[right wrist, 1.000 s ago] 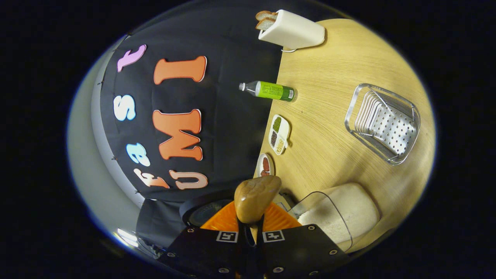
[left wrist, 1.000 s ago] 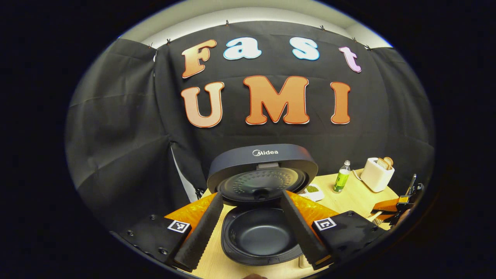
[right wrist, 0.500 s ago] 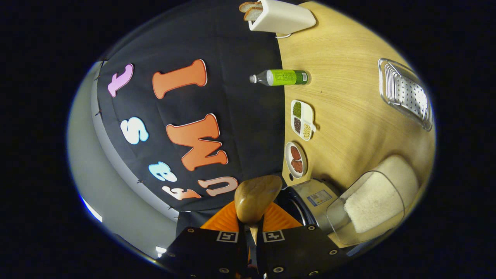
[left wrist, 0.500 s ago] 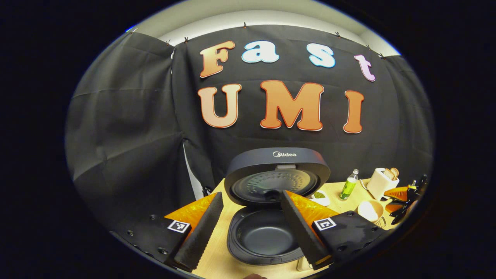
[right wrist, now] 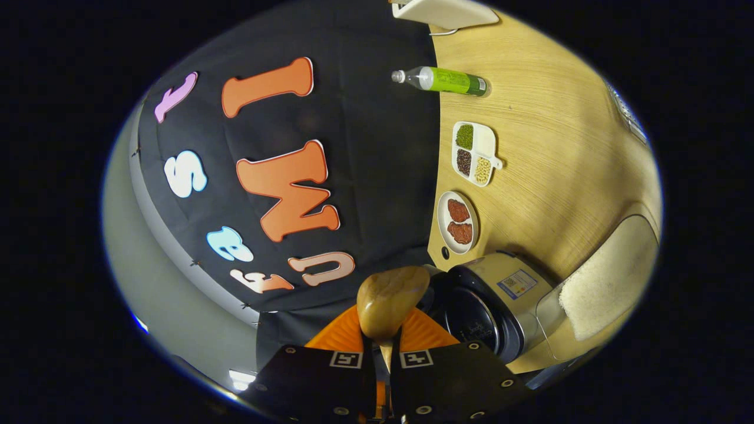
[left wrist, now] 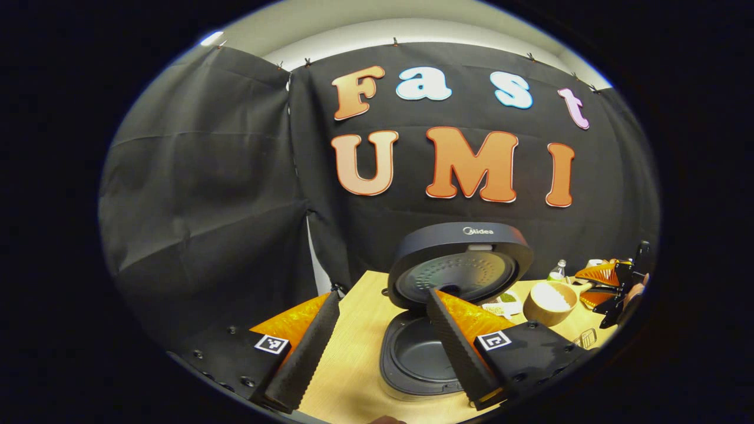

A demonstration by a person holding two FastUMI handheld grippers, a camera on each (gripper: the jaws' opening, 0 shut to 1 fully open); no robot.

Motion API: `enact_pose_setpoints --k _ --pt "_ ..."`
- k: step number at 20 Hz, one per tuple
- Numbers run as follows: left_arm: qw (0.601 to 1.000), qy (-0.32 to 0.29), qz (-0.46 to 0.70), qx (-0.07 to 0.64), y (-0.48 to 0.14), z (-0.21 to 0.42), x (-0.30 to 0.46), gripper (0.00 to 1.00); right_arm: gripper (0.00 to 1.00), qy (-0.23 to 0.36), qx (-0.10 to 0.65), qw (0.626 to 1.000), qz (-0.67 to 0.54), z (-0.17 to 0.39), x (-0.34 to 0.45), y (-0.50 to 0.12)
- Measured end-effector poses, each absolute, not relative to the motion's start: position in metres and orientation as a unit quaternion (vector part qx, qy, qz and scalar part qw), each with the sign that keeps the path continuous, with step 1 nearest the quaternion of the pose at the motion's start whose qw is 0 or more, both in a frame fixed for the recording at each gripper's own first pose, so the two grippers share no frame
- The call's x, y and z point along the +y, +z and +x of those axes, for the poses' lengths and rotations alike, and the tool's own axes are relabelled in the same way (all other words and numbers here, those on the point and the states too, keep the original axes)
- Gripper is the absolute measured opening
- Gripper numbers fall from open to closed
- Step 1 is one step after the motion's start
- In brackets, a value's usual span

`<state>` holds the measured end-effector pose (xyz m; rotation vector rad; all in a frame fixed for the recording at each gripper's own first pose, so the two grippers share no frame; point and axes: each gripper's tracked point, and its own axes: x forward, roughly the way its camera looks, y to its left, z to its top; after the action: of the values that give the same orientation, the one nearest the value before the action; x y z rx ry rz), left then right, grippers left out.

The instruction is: Close the left gripper, press the button to open the rice cooker; take a wooden spoon from the chopstick holder with the right hand, scoop a spoonful of rice and pour it into the rice cooker, then put the wooden spoon back into the chopstick holder.

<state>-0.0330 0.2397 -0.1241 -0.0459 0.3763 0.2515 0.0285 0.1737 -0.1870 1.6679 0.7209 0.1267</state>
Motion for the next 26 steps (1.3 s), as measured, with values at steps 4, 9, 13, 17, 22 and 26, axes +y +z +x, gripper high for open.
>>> enact_pose_setpoints --k 4,9,13,17,22,26 --pt "0.971 0.147 -0.025 0.189 -0.127 -0.045 0.259 1.0 0.09 0.051 0.324 0.631 0.703 0.039 0.192 -0.187" --pt "0.967 0.163 -0.029 0.196 -0.133 -0.055 0.271 0.94 0.09 0.048 0.32 0.734 0.597 0.048 0.207 -0.193" --pt "0.965 0.165 -0.027 0.202 -0.139 -0.057 0.277 0.93 0.09 0.057 0.307 0.798 0.516 0.054 0.221 -0.186" --pt "0.963 0.167 -0.03 0.208 -0.144 -0.06 0.28 0.93 0.09 0.062 0.302 0.845 0.436 0.059 0.232 -0.192" --pt "0.961 0.17 -0.033 0.215 -0.151 -0.061 0.287 0.94 0.08 0.058 0.296 0.879 0.369 0.059 0.242 -0.203" --pt "0.96 0.172 -0.033 0.219 -0.154 -0.063 0.291 1.0 0.09 0.058 0.294 0.889 0.345 0.059 0.246 -0.205"
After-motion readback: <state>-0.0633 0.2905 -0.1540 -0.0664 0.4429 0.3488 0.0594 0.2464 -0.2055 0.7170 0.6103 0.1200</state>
